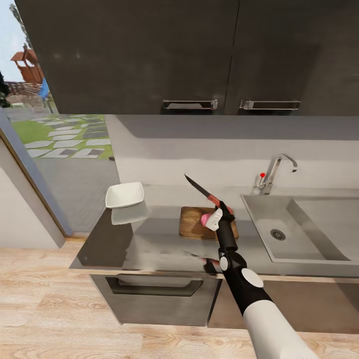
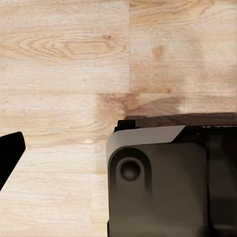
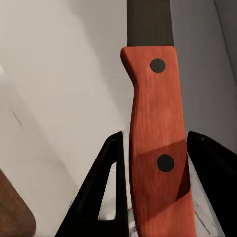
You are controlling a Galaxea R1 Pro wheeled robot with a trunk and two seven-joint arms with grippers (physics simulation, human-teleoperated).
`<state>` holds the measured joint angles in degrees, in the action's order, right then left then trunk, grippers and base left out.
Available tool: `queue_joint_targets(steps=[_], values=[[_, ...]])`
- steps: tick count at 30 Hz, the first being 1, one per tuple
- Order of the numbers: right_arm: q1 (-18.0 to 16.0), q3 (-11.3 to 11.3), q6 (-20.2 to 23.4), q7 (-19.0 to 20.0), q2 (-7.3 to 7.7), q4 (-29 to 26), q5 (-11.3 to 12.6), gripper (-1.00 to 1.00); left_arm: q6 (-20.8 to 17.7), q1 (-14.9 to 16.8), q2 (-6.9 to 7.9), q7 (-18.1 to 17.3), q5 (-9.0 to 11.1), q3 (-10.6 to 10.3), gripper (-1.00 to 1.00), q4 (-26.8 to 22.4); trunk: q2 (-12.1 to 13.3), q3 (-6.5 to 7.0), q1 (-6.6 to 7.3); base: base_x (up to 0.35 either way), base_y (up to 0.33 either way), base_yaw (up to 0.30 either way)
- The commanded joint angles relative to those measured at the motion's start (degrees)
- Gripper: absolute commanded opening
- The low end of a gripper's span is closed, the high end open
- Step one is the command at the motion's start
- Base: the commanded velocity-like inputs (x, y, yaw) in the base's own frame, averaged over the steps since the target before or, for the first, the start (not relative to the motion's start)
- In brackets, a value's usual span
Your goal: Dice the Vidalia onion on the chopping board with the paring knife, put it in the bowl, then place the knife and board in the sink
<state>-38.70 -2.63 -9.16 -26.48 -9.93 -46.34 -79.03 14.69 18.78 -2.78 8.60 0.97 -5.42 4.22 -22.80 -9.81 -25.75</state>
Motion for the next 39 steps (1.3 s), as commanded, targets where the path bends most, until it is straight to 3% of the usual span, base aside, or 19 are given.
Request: queue_joint_targets(steps=[1, 7, 10, 13, 30, 39], values=[[-0.08, -0.28, -0.34, -0.18, -0.07, 0.7, -0.41, -1.0, 0.41, 0.11, -0.03, 0.26, 0.09, -0.47, 1.0, 0.27, -0.12, -0.11, -0.03, 0.0, 0.0, 0.0], [-0.06, -0.28, -0.32, -1.95, -0.07, 3.73, -0.67, -1.0, 0.43, 0.11, -0.03, 0.24, 0.09, -0.47, 1.0, 0.27, -0.12, -0.11, -0.03, 0.0, 0.0, 0.0], [-0.06, -0.27, 0.83, -6.04, -0.07, 5.71, -3.48, -1.0, 0.43, 0.11, -0.03, 0.22, 0.09, -0.47, 1.0, 0.27, -0.12, -0.11, -0.03, 0.0, 0.0, 0.0], [-0.06, -0.29, 1.33, -7.39, -0.07, 6.05, -4.38, -1.0, 0.43, 0.11, -0.03, 0.21, 0.09, -0.47, 1.0, 0.27, -0.12, -0.11, -0.03, 0.0, 0.0, 0.0], [-0.09, -0.53, 2.06, -7.86, -0.07, 6.55, -4.71, -1.0, 0.43, 0.11, 0.01, 0.19, 0.09, -0.47, 1.0, 0.27, -0.12, -0.11, -0.03, 0.0, 0.0, 0.0], [-0.07, -0.54, 2.66, -7.88, -0.07, 9.44, -4.73, -1.0, 0.43, 0.11, 0.04, 0.19, 0.09, -0.45, 1.0, 0.27, -0.12, -0.11, -0.03, 0.0, 0.0, 0.0]])
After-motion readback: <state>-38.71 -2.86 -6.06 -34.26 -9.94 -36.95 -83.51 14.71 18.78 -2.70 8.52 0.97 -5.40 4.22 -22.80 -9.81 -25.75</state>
